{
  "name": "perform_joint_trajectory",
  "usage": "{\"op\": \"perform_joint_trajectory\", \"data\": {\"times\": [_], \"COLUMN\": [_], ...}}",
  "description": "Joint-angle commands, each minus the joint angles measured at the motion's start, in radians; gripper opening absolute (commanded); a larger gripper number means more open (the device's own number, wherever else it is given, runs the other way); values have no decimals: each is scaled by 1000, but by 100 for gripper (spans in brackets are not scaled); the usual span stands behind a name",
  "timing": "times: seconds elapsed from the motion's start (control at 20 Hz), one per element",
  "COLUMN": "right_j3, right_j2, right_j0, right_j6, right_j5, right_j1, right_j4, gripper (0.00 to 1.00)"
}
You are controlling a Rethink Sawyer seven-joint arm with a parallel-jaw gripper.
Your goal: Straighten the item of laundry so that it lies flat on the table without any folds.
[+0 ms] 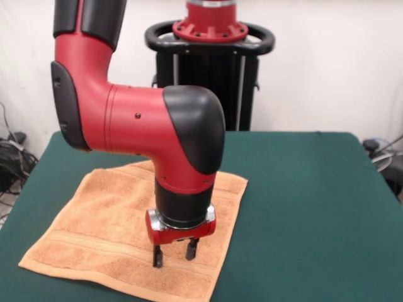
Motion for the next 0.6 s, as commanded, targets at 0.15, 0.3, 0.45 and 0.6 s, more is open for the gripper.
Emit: {"op": "perform_joint_trajectory", "data": {"times": [0.15,0.3,0.45,0.6], "right_j3": [-77,-62,-55,-40], "right_j2": [71,79,80,107], "right_j0": [-26,-32,-33,-55], "right_j6": [42,34,41,32], "right_j5": [-121,-147,-157,-181], "right_j1": [268,262,260,267], "right_j4": [-25,-41,-39,-25], "gripper": [100,0,0,0]}}
